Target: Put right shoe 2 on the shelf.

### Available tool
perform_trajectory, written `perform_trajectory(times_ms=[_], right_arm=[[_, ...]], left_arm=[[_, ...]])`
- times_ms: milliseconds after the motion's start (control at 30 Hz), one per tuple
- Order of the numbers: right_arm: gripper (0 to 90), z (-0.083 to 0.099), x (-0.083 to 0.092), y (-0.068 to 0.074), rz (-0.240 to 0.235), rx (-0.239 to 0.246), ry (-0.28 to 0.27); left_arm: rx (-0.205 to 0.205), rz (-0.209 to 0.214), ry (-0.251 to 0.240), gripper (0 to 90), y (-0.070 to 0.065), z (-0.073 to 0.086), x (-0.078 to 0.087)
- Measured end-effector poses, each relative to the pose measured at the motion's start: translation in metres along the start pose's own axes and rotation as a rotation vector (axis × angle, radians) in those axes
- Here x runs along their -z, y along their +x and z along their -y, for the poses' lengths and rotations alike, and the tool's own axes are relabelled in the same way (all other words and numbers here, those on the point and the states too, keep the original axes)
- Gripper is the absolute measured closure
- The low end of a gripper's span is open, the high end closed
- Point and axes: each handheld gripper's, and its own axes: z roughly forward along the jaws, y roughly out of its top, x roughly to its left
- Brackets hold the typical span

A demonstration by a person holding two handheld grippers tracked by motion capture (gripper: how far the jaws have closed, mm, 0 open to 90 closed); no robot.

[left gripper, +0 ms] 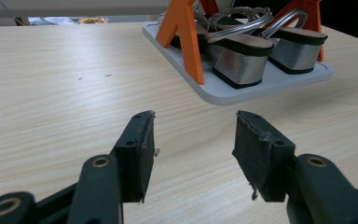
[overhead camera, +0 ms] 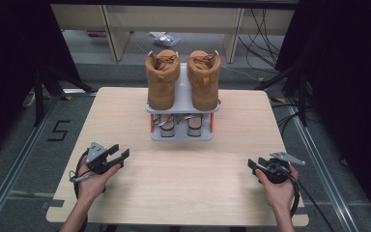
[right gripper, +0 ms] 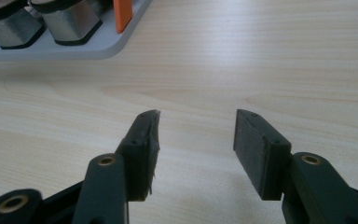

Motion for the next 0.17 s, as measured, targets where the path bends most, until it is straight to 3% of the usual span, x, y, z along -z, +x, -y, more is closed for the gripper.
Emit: perform_trajectory(times_ms=[67,100,167], right_arm=[[50.5,0.0007,-0.0009,0.0030,-0.021,-0.014,-0.013],[50.3,0.0012,-0.0003,0.0030,-0.001,-0.001,-0.003],[50.0,0.0026,-0.0033,0.0011,-0.010,0.043,-0.026]], left_arm=[[0.001,0.002,-0.004,47.2,-0.0005,-0.0004,0.0001],[0.001,0.005,-0.008,47.2,-0.0005,-0.0007,-0.0001],[0.000,0.004,-0.008,47.2,-0.0004,-0.0014,0.0003]])
